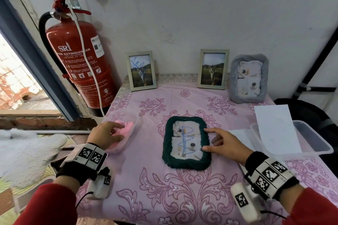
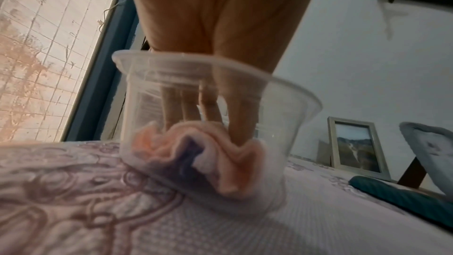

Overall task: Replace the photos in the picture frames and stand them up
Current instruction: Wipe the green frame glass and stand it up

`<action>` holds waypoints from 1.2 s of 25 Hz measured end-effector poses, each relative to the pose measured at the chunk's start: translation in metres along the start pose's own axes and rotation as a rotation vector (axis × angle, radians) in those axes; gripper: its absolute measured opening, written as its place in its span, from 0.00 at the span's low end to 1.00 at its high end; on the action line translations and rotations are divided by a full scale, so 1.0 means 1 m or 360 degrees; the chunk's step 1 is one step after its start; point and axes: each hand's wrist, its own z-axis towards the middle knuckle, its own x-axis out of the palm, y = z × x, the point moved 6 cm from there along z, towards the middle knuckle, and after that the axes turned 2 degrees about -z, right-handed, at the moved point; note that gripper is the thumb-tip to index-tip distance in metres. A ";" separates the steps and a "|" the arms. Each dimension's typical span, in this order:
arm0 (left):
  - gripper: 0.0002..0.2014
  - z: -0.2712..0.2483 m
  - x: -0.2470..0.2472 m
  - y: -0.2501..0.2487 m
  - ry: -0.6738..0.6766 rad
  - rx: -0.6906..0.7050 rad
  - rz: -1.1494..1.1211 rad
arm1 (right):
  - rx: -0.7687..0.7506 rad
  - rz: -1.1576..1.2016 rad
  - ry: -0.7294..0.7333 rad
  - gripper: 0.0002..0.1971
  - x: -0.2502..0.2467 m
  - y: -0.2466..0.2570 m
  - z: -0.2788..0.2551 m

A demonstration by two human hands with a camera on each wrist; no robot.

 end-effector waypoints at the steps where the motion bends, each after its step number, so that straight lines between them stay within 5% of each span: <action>1: 0.19 0.001 -0.001 0.003 0.0002 -0.0023 -0.0063 | -0.0003 -0.0001 0.0001 0.32 0.000 0.000 0.000; 5: 0.20 -0.005 -0.019 0.004 -0.0235 -0.0034 -0.0369 | -0.0018 0.0009 0.0002 0.32 0.000 0.001 -0.001; 8: 0.21 -0.018 -0.047 -0.021 -0.0567 0.0131 -0.0451 | -0.0015 0.0023 0.0000 0.32 0.001 0.002 0.000; 11: 0.20 -0.032 -0.065 -0.061 -0.0674 0.0289 -0.0512 | -0.0010 0.0021 0.0009 0.32 0.001 0.002 0.000; 20: 0.18 -0.023 0.012 -0.179 -0.0106 0.0495 -0.0757 | -0.0025 -0.0112 0.0010 0.33 0.001 0.005 -0.001; 30: 0.17 -0.025 0.064 -0.185 0.0374 0.0572 -0.0607 | 0.0041 -0.0158 0.0055 0.28 0.003 0.008 -0.003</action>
